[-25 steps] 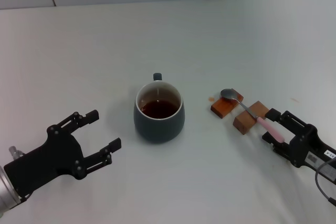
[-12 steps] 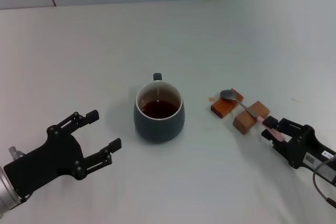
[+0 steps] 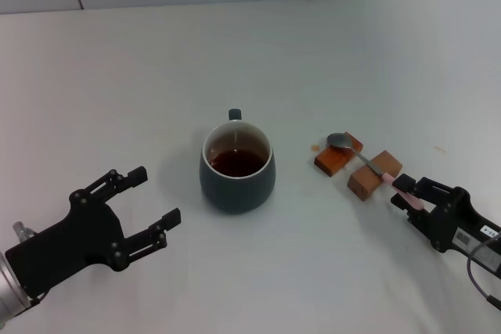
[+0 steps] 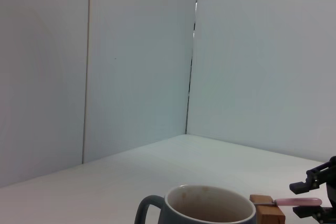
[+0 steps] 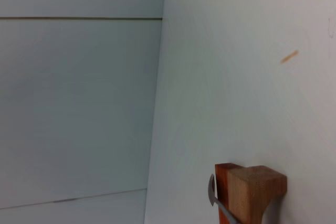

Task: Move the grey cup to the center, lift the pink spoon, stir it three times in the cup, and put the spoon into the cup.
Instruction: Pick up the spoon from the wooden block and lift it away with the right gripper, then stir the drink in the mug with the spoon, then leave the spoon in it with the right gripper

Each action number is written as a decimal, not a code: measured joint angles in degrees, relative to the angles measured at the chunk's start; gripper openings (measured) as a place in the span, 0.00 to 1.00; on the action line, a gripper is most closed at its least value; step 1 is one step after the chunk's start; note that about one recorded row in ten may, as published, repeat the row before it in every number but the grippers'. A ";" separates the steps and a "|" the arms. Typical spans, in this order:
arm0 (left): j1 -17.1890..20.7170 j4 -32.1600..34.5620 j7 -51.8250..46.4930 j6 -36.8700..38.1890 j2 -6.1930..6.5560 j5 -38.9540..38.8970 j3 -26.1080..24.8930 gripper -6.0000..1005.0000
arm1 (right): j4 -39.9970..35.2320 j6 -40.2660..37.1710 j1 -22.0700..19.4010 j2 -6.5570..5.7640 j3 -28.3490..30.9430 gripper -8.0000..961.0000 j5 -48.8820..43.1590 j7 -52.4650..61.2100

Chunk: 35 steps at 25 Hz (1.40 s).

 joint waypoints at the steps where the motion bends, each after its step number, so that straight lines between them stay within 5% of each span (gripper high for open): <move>1: 0.03 0.00 0.00 0.02 0.00 0.00 0.00 0.81 | 0.00 0.02 -0.03 0.00 0.06 0.40 0.00 0.01; 15: 0.44 -0.18 -0.01 0.33 -0.09 -0.10 -0.04 0.81 | 0.16 -0.21 -0.25 0.13 0.76 0.15 0.21 -3.97; 25: 0.58 -0.19 0.00 0.40 -0.09 -0.10 -0.60 0.81 | 1.66 -6.53 1.82 0.25 8.21 0.14 0.34 -28.56; 35: -0.11 -0.26 -0.01 0.30 -0.17 -0.08 -0.70 0.81 | -8.74 -20.29 12.70 -1.16 7.59 0.14 -0.20 -51.28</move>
